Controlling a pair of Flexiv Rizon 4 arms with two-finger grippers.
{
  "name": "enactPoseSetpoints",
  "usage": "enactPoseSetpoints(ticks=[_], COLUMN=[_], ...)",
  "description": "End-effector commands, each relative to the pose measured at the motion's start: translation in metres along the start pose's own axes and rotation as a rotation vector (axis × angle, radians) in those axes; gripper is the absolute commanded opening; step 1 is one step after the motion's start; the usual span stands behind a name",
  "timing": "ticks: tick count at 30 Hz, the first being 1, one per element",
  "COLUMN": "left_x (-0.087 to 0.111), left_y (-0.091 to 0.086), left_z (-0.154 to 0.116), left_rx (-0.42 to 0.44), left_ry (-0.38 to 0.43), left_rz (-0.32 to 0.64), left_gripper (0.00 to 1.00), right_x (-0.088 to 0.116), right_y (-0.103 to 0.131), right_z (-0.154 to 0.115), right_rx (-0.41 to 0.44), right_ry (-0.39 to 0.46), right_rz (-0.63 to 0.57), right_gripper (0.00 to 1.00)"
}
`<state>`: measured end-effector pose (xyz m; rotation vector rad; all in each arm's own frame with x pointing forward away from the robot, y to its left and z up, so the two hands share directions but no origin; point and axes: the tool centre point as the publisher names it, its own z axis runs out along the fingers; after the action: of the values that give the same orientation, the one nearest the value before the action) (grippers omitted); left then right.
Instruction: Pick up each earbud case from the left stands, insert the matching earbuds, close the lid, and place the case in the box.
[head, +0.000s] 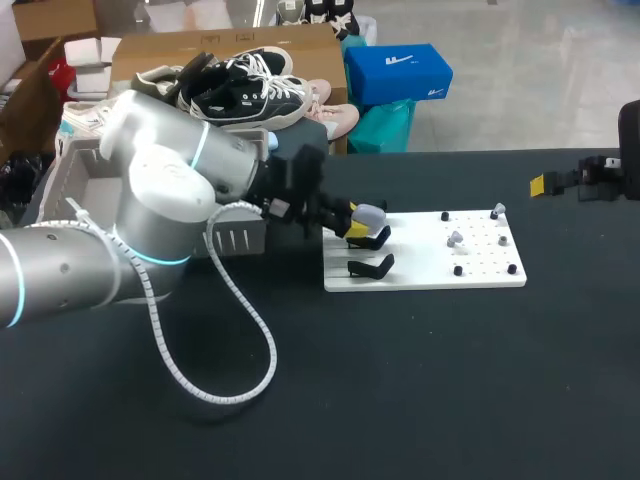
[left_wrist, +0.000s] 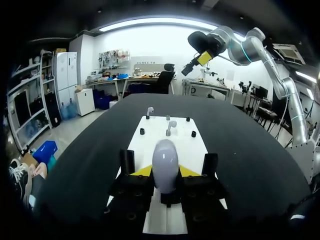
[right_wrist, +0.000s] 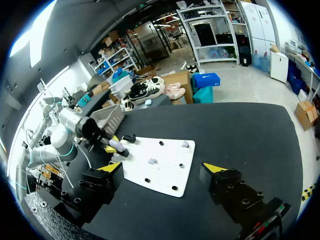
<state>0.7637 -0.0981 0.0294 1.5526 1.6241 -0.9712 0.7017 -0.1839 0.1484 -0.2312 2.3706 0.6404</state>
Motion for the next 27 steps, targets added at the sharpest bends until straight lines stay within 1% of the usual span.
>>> enactPoseSetpoints(ticks=[1, 4, 9, 13, 19, 23, 27], left_x=[-0.007, -0.011, -0.018, -0.026, -0.037, -0.043, -0.05], left_y=[-0.005, -0.008, -0.007, -0.007, -0.003, -0.002, -0.003], left_z=[-0.002, -0.002, 0.0, 0.003, 0.004, 0.005, 0.008], left_rx=[-0.012, -0.024, -0.039, -0.05, -0.041, -0.039, -0.026], left_ry=[-0.022, -0.036, -0.057, -0.066, -0.088, -0.098, -0.096], left_rz=[0.015, 0.023, 0.018, 0.028, 0.041, 0.061, 0.081], left_gripper=[0.0, 0.0, 0.0, 0.0, 0.0, 0.0, 0.0], right_x=[0.0, 0.0, -0.007, -0.007, -0.007, -0.003, 0.003], right_y=[-0.001, -0.001, 0.007, 0.02, 0.04, 0.055, 0.065], right_z=[-0.001, -0.001, 0.006, 0.02, 0.045, 0.062, 0.081], right_rx=[-0.004, -0.004, -0.028, -0.055, -0.107, -0.141, -0.179], right_ry=[0.001, 0.001, 0.037, 0.084, 0.146, 0.183, 0.22], right_rz=[-0.001, -0.001, -0.079, -0.116, -0.165, -0.191, -0.198], right_gripper=[1.0, 1.0, 1.0, 1.0, 1.0, 1.0, 1.0])
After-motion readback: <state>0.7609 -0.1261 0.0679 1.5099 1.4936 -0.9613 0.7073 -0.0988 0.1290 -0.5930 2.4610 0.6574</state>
